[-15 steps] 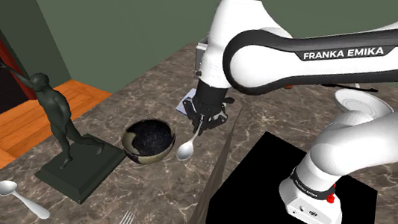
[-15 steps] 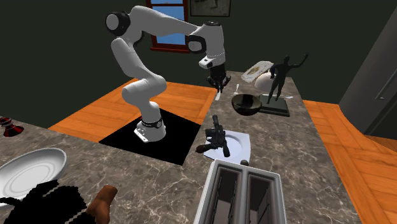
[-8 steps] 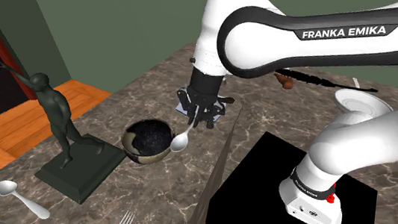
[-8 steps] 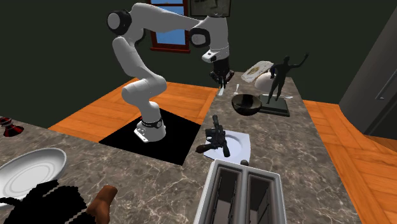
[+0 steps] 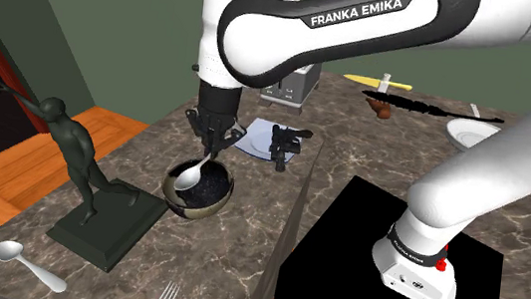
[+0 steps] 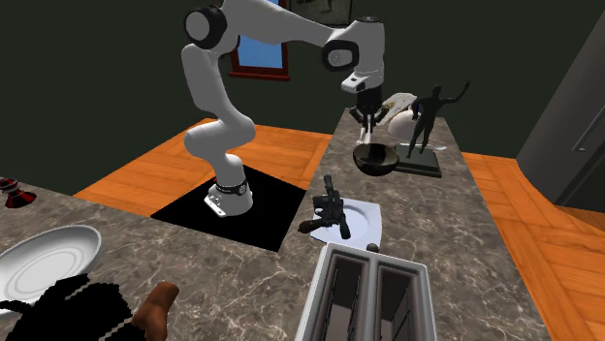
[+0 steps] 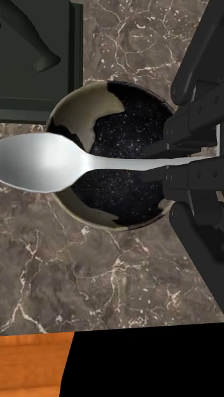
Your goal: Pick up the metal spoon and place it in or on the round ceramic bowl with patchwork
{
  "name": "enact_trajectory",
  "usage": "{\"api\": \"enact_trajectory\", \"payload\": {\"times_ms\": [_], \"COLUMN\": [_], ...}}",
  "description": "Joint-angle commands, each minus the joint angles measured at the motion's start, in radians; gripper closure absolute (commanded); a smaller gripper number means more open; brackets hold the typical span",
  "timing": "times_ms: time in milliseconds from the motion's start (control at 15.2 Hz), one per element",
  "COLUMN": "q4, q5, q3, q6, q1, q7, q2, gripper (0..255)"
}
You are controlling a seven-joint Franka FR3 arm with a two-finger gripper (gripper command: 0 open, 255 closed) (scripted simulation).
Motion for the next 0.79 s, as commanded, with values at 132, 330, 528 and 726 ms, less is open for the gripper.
{"api": "enact_trajectory", "payload": {"times_ms": [132, 330, 528, 726], "q4": [0.073, 0.041, 0.011, -0.017], "q5": [-0.088, -0.092, -0.099, -0.108], "q3": [0.07, 0.08, 0.091, 0.103], "q6": [0.042, 0.083, 0.126, 0.169], "q1": [-0.046, -0.047, -0.048, -0.05], "q7": [0.062, 0.062, 0.065, 0.069], "q2": [0.124, 0.136, 0.152, 0.171], "gripper": [255, 255, 255, 255]}}
